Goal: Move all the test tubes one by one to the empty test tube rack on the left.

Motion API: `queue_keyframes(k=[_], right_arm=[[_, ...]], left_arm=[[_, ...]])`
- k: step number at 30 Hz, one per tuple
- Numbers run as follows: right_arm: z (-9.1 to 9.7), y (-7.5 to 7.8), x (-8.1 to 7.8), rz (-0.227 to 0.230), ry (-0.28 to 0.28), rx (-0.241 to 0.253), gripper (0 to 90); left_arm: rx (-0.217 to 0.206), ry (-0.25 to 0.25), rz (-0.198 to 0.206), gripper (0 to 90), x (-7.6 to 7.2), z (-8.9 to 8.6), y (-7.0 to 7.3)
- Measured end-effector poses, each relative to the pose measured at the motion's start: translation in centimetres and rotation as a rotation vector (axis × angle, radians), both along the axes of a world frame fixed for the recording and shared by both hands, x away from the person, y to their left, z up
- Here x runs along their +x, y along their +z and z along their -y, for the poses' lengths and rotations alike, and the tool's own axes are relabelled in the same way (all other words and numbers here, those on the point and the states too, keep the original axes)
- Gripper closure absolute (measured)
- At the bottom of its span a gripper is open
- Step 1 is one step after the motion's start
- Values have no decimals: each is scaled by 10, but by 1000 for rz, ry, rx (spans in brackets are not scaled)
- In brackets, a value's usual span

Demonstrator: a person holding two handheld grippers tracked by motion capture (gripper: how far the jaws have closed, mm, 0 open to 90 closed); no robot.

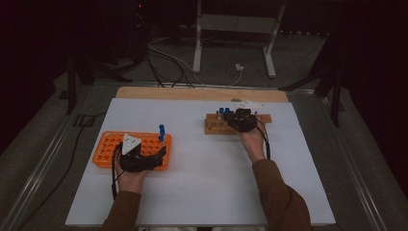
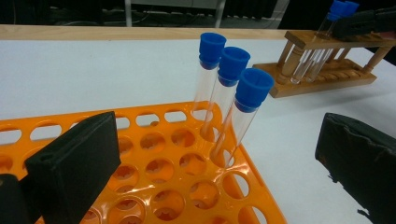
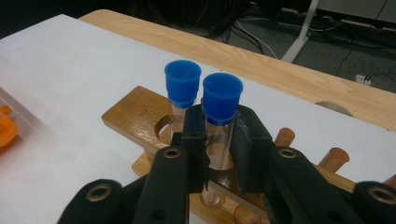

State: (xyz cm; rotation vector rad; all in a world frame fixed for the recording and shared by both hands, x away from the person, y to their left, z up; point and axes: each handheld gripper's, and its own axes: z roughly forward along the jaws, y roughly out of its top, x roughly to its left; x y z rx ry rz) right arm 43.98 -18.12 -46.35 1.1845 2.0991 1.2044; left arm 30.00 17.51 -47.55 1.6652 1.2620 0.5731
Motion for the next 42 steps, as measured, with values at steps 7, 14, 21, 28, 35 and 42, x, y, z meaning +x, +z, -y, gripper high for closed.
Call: queue_keyframes(k=[7, 14, 21, 28, 35, 42], right_arm=[[0, 1, -1, 0, 0, 6, 774], [2, 5, -3, 12, -6, 19, 775], [4, 13, -7, 36, -8, 23, 775], [7, 22, -10, 58, -7, 22, 775], [9, 28, -12, 76, -4, 20, 775], [10, 36, -14, 91, 8, 13, 775]], left_arm=[[-2, -3, -1, 8, 0, 0, 0], [-1, -6, -1, 8, 0, 1, 0], [-2, -6, -2, 8, 1, 1, 0], [-1, -7, -3, 8, 1, 0, 0], [-1, -5, -4, 8, 1, 1, 0], [-3, -2, -5, 8, 0, 0, 0]])
